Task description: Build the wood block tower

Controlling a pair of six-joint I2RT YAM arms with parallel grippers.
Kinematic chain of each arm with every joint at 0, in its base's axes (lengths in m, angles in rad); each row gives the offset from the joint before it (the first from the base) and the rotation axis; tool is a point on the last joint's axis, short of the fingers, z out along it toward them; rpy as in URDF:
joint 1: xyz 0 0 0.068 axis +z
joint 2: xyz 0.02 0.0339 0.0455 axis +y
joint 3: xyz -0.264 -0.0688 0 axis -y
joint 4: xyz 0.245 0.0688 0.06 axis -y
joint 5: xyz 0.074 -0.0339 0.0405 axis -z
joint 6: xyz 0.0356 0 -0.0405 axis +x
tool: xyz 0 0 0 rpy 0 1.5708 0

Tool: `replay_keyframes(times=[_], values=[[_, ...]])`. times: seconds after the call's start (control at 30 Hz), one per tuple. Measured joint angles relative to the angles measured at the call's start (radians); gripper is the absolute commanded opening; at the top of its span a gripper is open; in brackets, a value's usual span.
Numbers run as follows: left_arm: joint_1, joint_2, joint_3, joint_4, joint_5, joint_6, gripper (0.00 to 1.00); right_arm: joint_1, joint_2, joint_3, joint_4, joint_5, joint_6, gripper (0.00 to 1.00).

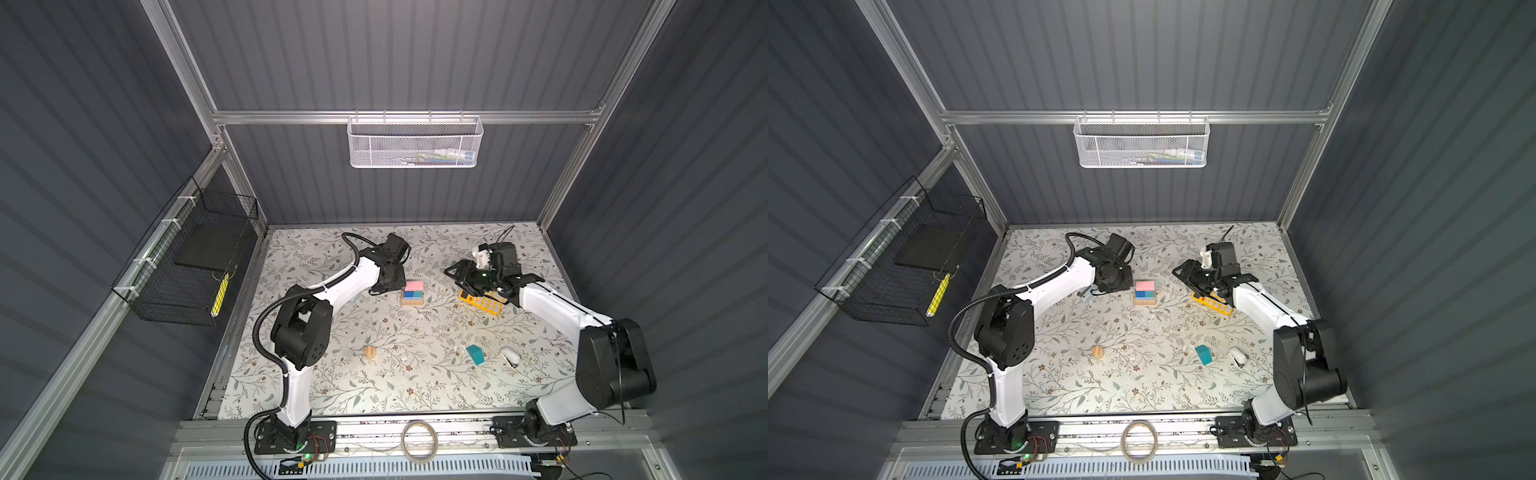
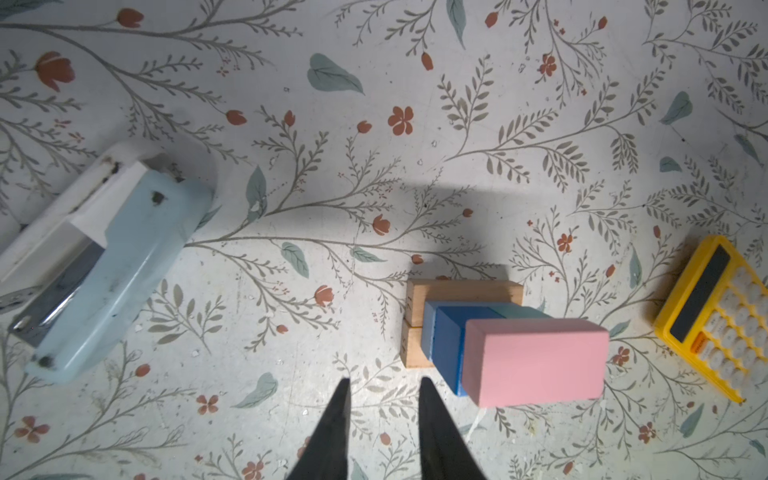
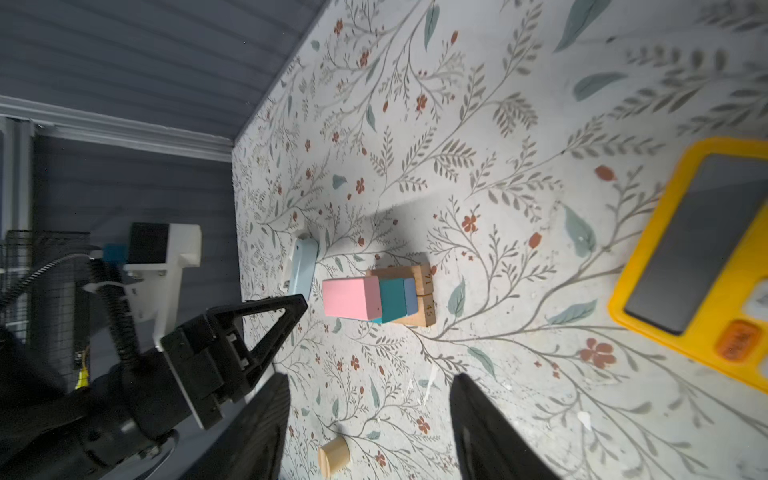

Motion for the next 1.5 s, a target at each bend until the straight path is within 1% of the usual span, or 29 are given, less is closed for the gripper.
replay_keyframes(times=[0.17, 0.3, 0.4, 0.83, 1.2, 1.5], values=[[0.0, 0.0, -0.017, 0.01, 0.002, 0.003, 0.31, 0.056, 0.098, 0.035, -0.015, 0.014, -0.008, 0.56], [0.001, 0.0, -0.027, 0.029, 0.008, 0.003, 0.32, 0.065, 0.127, 0.05, -0.026, 0.032, -0.008, 0.51], [0.002, 0.0, -0.034, 0.034, 0.012, 0.003, 0.32, 0.067, 0.144, 0.062, -0.027, 0.042, -0.007, 0.49], [0.002, 0.0, -0.037, 0.034, 0.012, 0.007, 0.33, 0.077, 0.237, 0.123, -0.028, 0.047, -0.006, 0.49], [0.004, 0.0, -0.037, 0.034, 0.012, 0.007, 0.33, 0.093, 0.275, 0.158, -0.032, 0.047, -0.005, 0.49], [0.007, 0.0, -0.037, 0.034, 0.013, 0.007, 0.33, 0.1, 0.277, 0.158, -0.032, 0.047, -0.005, 0.49]])
